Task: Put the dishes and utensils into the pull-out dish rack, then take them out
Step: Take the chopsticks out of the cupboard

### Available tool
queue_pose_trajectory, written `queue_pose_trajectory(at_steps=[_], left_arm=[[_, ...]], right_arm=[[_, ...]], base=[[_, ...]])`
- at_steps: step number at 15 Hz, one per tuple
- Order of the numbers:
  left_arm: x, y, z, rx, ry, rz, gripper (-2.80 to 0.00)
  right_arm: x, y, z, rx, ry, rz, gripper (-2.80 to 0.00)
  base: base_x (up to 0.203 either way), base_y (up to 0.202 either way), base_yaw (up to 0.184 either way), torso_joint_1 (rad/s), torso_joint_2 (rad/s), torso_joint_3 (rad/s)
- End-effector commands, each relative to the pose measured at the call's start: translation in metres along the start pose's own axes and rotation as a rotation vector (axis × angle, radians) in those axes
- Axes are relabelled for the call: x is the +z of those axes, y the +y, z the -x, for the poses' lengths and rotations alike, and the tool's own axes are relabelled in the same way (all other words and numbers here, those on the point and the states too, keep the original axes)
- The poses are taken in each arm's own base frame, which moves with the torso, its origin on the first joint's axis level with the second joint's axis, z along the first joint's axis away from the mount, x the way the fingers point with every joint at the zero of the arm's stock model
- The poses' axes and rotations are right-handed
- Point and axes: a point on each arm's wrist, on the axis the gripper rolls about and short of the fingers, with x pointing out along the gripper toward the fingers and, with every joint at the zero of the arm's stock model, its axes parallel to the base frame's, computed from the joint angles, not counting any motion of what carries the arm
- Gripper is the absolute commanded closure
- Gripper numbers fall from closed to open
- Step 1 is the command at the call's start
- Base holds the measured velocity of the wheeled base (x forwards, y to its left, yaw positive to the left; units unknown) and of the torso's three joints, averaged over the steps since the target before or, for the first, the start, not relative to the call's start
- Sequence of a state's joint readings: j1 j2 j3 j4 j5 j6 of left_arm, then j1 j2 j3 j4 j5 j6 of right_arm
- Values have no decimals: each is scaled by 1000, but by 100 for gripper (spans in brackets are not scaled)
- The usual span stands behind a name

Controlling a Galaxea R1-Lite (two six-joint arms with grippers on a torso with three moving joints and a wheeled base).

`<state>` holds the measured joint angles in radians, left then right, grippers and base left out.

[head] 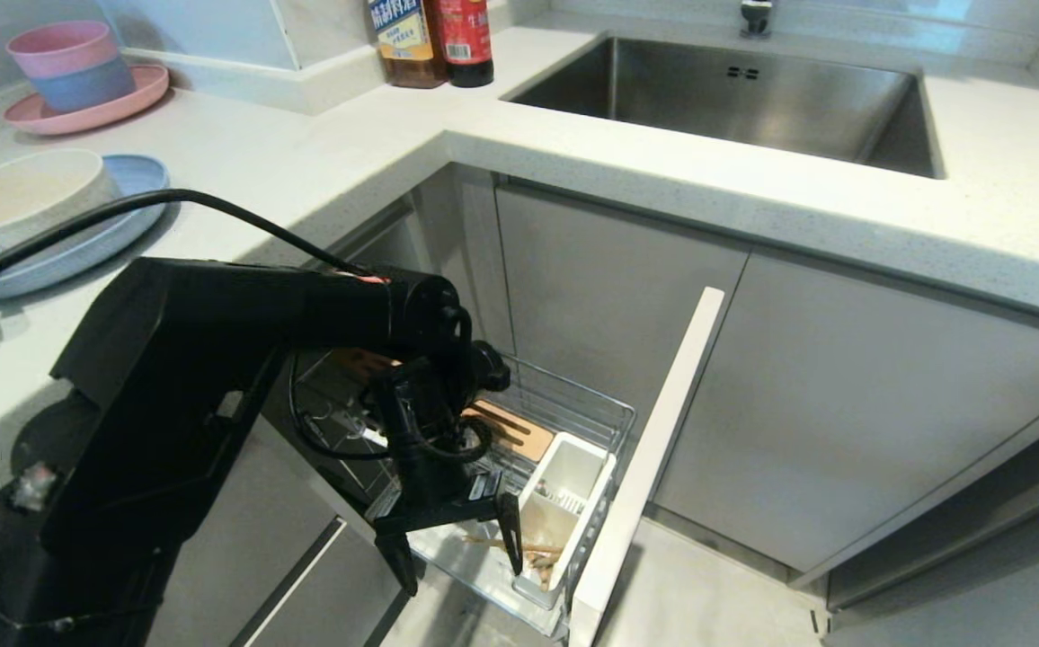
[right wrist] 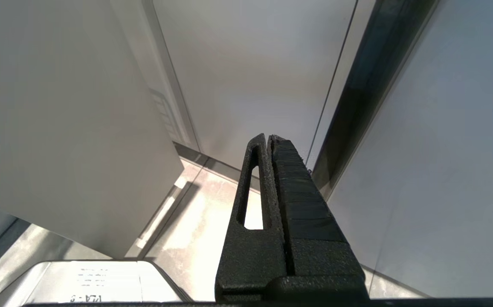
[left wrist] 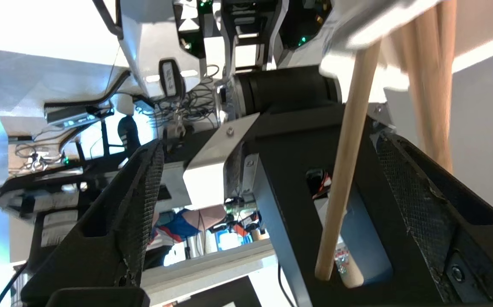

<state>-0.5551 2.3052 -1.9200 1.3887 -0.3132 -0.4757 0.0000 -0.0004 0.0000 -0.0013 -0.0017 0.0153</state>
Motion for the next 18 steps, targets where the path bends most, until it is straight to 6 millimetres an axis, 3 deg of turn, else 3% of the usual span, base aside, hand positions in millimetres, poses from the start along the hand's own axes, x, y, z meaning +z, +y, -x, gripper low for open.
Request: queue_pose_trajectory(at_steps=[1, 7, 8, 18], left_arm=[[5, 0, -8, 11, 27, 12, -280], [6, 0, -10, 15, 30, 10, -280], [6, 0, -10, 15, 30, 12, 0], [1, -3, -7, 12, 26, 4, 0]], right_arm=[[0, 0, 0, 0, 2, 0, 0], [0, 0, 0, 0, 0, 0, 0], [0, 0, 0, 0, 2, 0, 0], [0, 0, 0, 0, 2, 0, 0]], base=[[0, 0, 0, 0, 0, 0], [0, 0, 0, 0, 0, 0], [0, 0, 0, 0, 0, 0], [0, 0, 0, 0, 0, 0]])
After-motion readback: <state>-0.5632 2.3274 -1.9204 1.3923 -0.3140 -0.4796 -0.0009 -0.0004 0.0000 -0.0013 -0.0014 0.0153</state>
